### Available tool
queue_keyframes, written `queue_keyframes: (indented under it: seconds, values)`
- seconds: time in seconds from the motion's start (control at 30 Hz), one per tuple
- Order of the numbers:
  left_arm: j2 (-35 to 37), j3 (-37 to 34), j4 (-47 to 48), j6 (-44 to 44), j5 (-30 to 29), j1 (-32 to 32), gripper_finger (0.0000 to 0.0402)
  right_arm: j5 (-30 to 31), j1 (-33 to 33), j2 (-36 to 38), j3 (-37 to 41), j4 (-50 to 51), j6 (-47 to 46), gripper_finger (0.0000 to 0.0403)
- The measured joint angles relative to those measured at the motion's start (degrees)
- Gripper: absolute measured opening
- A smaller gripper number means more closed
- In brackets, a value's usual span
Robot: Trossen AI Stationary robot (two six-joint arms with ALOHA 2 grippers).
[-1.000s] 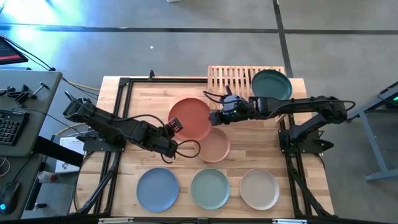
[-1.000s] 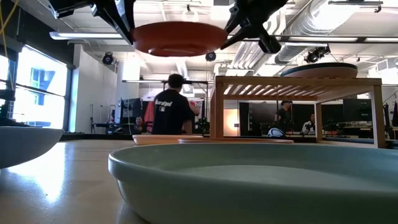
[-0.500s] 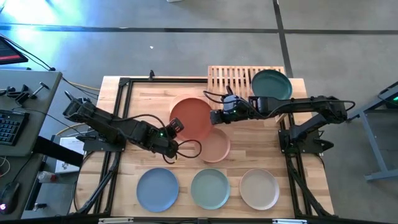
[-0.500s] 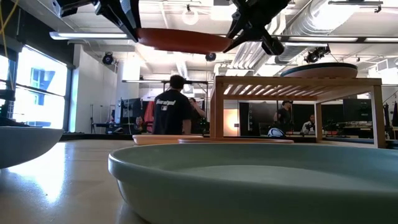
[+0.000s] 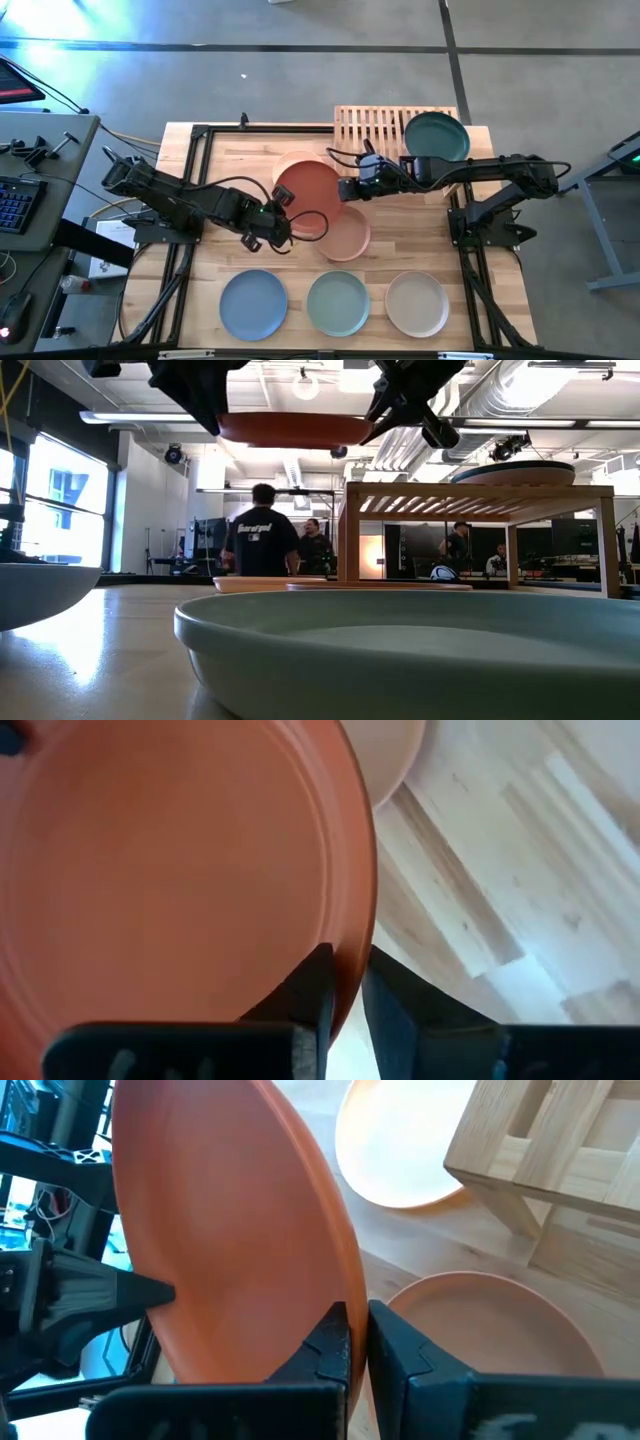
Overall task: Place and stack plates onto a shelf
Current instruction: Stack the orange plate on top of the green plate on the shelf
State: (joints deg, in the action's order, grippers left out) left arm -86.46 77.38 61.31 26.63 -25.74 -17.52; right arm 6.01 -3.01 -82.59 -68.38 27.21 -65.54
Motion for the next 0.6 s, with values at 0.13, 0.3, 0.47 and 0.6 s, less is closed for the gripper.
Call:
queue_keyframes:
  seconds: [0.13,0.3,0.47,0.6]
  values:
    - [0.0,0.0,-1.9,-2.5,0.0,0.0,0.0052,0.2,0.0,0.0,0.0,0.3,0.0,0.0000]
    - [0.0,0.0,-2.1,-2.6,0.5,0.3,0.0053,0.2,0.0,0.0,0.0,0.1,0.0,0.0000]
    - [0.0,0.0,-1.1,-4.6,4.7,1.5,0.0076,0.1,0.0,0.0,0.0,0.0,0.0,0.0000]
    - [0.0,0.0,-2.1,-6.1,4.6,1.5,0.0101,0.1,0.0,0.0,0.0,0.1,0.0,0.0000]
